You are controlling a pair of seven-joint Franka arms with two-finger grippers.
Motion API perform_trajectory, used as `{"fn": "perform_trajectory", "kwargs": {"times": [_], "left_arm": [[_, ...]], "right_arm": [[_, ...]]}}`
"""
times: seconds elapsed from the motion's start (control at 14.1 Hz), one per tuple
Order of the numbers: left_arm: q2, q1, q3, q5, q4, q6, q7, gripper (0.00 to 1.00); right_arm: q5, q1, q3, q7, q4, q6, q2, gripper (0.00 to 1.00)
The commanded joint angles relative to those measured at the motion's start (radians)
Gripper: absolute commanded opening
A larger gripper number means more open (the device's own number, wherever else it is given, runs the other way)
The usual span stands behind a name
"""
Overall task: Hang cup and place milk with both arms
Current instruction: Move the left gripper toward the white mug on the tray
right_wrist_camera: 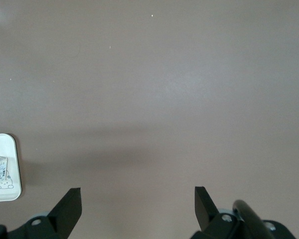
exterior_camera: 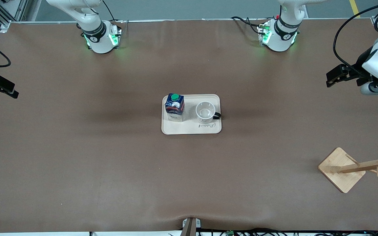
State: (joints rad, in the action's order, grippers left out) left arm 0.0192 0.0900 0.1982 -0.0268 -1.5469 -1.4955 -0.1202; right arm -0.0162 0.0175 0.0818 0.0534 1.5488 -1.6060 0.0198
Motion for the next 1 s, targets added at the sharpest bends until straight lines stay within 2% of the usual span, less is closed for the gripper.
{"fn": "perform_trajectory", "kwargs": {"times": [0.0,0.43,0.57,0.78,0.92], "left_arm": [[0.033,0.000,0.006,0.002,0.022,0.004,0.016,1.00],[0.119,-0.038,0.029,0.017,0.033,0.008,-0.007,1.00],[0.162,-0.078,0.038,0.024,0.030,-0.002,-0.080,1.00],[0.168,-0.128,0.038,0.079,0.015,-0.057,-0.203,1.00],[0.163,-0.171,0.041,0.103,-0.043,-0.132,-0.293,1.00]], "right_arm": [[-0.005,0.018,-0.011,0.005,-0.023,0.005,0.011,1.00],[-0.007,0.018,-0.011,0.005,-0.023,0.017,0.009,1.00],[-0.005,0.021,-0.011,0.005,-0.021,0.031,0.006,1.00],[-0.004,0.018,-0.014,0.006,-0.019,0.046,0.002,1.00],[-0.004,0.018,-0.014,0.006,-0.015,0.058,-0.001,1.00]]}}
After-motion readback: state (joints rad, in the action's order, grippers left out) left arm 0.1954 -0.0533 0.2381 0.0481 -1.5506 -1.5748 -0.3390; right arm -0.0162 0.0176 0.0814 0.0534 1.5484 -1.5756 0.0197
